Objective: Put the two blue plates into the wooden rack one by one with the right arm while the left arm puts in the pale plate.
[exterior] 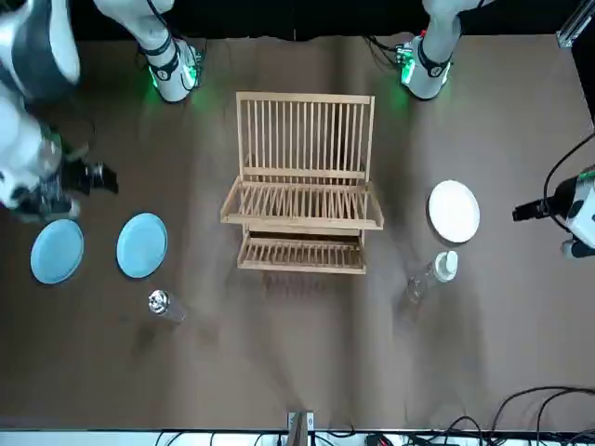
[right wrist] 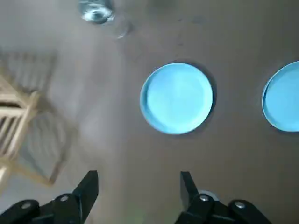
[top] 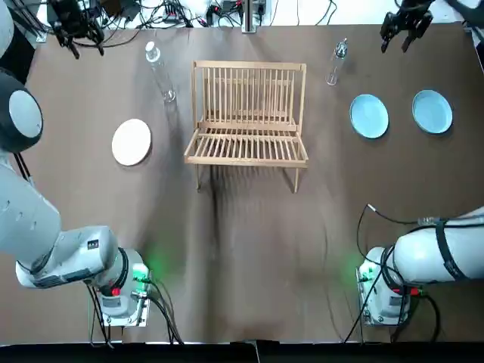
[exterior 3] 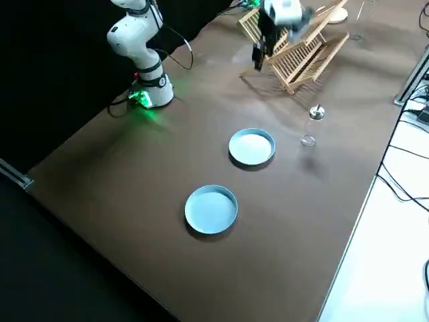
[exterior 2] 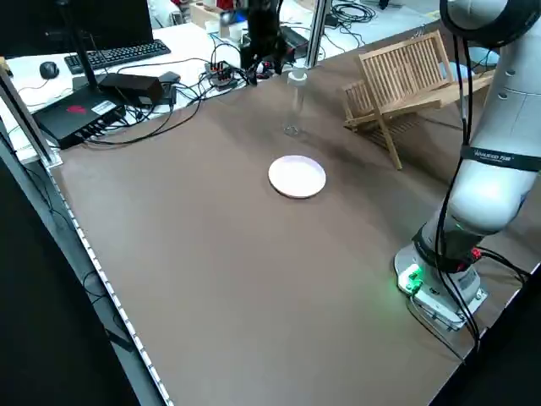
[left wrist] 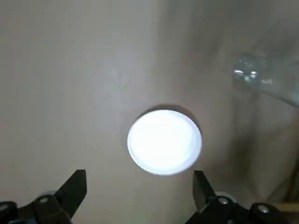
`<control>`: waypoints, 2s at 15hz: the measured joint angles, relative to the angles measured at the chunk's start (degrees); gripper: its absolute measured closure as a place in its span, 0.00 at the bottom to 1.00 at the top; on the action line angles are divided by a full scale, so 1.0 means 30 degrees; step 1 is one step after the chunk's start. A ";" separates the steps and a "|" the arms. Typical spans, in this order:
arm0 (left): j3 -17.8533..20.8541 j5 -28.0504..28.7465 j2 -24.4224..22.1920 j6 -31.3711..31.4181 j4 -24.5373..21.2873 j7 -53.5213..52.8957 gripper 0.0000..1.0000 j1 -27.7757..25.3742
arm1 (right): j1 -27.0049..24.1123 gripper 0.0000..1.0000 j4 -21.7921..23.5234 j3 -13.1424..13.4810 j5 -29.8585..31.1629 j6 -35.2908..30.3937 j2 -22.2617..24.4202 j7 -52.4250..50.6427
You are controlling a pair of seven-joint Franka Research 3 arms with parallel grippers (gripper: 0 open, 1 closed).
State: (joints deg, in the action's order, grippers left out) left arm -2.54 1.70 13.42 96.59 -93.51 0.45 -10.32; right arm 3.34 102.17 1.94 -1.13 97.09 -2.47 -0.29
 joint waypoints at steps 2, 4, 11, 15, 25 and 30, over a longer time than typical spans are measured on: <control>0.0001 0.0003 0.0256 0.2597 -0.2036 -0.0865 0.00 -0.0689 | -0.0774 0.21 0.0148 0.0051 -0.0002 0.2002 -0.2078 -0.0219; -0.0040 0.0004 0.0608 0.7136 -0.5683 -0.1155 0.00 -0.0860 | -0.2057 0.21 0.0153 0.0085 -0.0015 0.4397 -0.5187 -0.2245; -0.0178 0.0004 0.3176 1.2288 -0.9229 -0.1155 0.00 -0.0781 | -0.4347 0.31 0.0059 0.0153 -0.0003 0.8547 -0.9447 -0.4991; -0.0120 0.0006 0.3605 1.2400 -0.9823 -0.2001 0.00 -0.0901 | -0.4955 0.39 0.0063 0.0158 -0.0008 0.8447 -1.0294 -0.6165; -0.0220 0.0010 0.3843 1.2389 -1.0365 -0.5410 0.27 -0.2282 | -0.4998 0.96 0.0144 0.0094 -0.0030 0.8076 -1.1114 -0.6329; -0.0203 0.0161 0.3674 1.2377 -1.0336 -0.5384 0.73 -0.2378 | -0.4983 0.98 -0.0303 0.0003 -0.0031 0.6493 -1.1042 -0.6510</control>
State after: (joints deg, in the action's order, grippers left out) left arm -3.15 2.18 24.45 133.72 -124.52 -15.70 -17.45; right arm -11.61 101.26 1.94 -1.23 116.57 -35.60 -19.82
